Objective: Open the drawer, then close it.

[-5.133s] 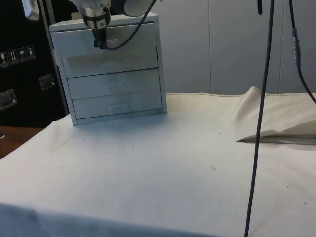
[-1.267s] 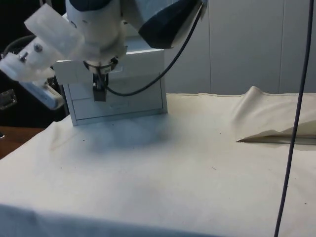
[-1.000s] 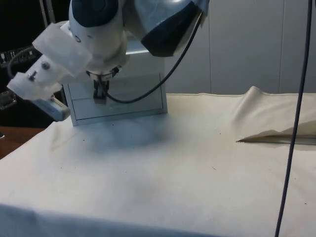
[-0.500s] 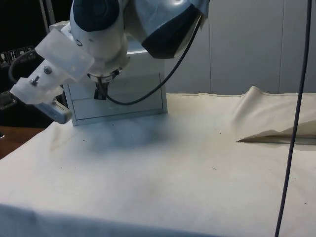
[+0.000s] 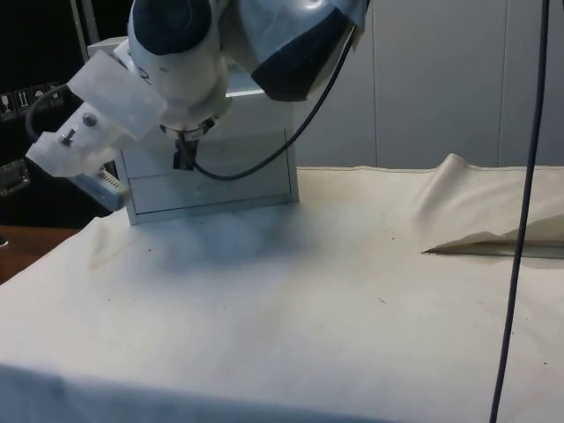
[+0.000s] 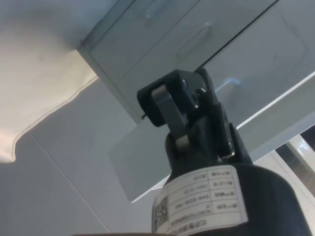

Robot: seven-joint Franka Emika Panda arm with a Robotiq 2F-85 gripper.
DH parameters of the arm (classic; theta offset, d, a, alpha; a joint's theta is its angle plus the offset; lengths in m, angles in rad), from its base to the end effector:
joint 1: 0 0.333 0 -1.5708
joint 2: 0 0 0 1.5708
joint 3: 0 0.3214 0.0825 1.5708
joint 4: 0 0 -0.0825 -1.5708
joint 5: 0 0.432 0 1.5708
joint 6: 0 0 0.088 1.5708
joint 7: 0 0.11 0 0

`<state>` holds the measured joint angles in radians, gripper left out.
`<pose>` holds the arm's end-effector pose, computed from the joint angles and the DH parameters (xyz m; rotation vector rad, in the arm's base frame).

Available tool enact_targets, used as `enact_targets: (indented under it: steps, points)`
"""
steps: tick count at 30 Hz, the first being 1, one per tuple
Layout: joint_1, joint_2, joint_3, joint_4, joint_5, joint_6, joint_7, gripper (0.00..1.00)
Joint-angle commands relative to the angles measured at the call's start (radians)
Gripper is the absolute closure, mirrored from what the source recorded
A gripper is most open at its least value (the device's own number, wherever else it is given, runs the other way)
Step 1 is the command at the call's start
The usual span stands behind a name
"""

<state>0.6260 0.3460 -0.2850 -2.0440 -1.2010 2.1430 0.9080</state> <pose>0.6005 0.1709 0.2519 2.1363 0.3067 0.4678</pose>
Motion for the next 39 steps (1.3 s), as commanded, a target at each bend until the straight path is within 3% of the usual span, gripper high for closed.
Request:
enact_targets:
  steps: [1,5,12,13,14,17,22,23,25,31,32,33,39]
  points:
    - [-0.006,-0.003,-0.005,-0.003,-0.011,0.011,-0.010,1.00]
    - [-0.006,0.000,-0.015,0.001,-0.013,-0.001,-0.017,1.00]
    - [-0.017,-0.005,-0.033,0.009,-0.032,-0.012,-0.069,1.00]
    - [-0.011,-0.004,-0.026,0.006,-0.023,-0.011,-0.055,1.00]
    - [-0.018,-0.004,-0.034,0.011,-0.032,-0.014,-0.075,1.00]
    - [-0.021,-0.002,-0.034,0.016,-0.033,-0.023,-0.091,1.00]
    - [-0.024,0.002,-0.035,0.028,-0.034,-0.040,-0.123,1.00]
    - [-0.018,-0.002,-0.027,0.022,-0.023,-0.040,-0.111,1.00]
    - [-0.025,0.004,-0.035,0.032,-0.034,-0.045,-0.132,1.00]
    - [-0.028,0.007,-0.034,0.052,-0.030,-0.067,-0.171,1.00]
    - [-0.022,0.002,-0.027,0.044,-0.023,-0.069,-0.160,1.00]
    - [-0.028,0.008,-0.033,0.055,-0.029,-0.071,-0.178,1.00]
    - [-0.029,0.013,-0.036,0.081,-0.027,-0.096,-0.220,1.00]
